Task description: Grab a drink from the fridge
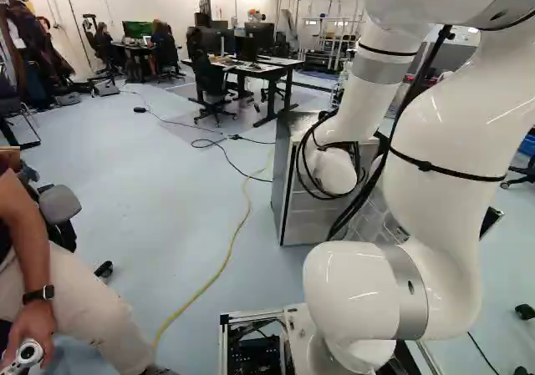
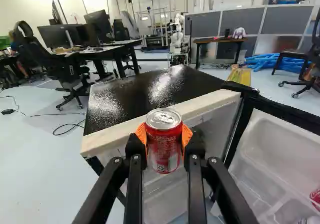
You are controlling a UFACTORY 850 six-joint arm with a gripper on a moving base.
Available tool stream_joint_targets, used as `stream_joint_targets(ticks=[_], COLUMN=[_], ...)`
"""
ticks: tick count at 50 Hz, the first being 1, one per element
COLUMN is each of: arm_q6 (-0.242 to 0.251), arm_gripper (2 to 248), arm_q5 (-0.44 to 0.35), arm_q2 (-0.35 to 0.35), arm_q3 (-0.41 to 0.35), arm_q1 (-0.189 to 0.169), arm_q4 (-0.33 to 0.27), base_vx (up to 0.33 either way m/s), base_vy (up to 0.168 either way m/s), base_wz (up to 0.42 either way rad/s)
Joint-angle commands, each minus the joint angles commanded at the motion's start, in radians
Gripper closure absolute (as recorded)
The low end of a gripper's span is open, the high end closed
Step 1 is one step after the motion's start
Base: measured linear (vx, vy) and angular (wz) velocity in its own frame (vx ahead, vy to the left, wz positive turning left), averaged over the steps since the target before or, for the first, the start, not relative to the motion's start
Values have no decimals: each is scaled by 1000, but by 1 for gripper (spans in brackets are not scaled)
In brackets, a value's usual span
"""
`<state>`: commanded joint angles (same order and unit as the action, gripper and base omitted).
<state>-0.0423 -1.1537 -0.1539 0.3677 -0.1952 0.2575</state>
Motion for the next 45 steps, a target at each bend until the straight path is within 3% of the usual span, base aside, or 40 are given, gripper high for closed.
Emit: stream_joint_targets(ticks=[28, 45], arm_q6=[0, 0], arm_gripper=[164, 164], arm_q5=[1, 17], arm_q2=[15, -15], arm_q3=[63, 131], arm_q1=[-25, -37], arm_q4=[-30, -71], base_vx=[0, 0], base_vy=[0, 0], base_wz=[0, 0])
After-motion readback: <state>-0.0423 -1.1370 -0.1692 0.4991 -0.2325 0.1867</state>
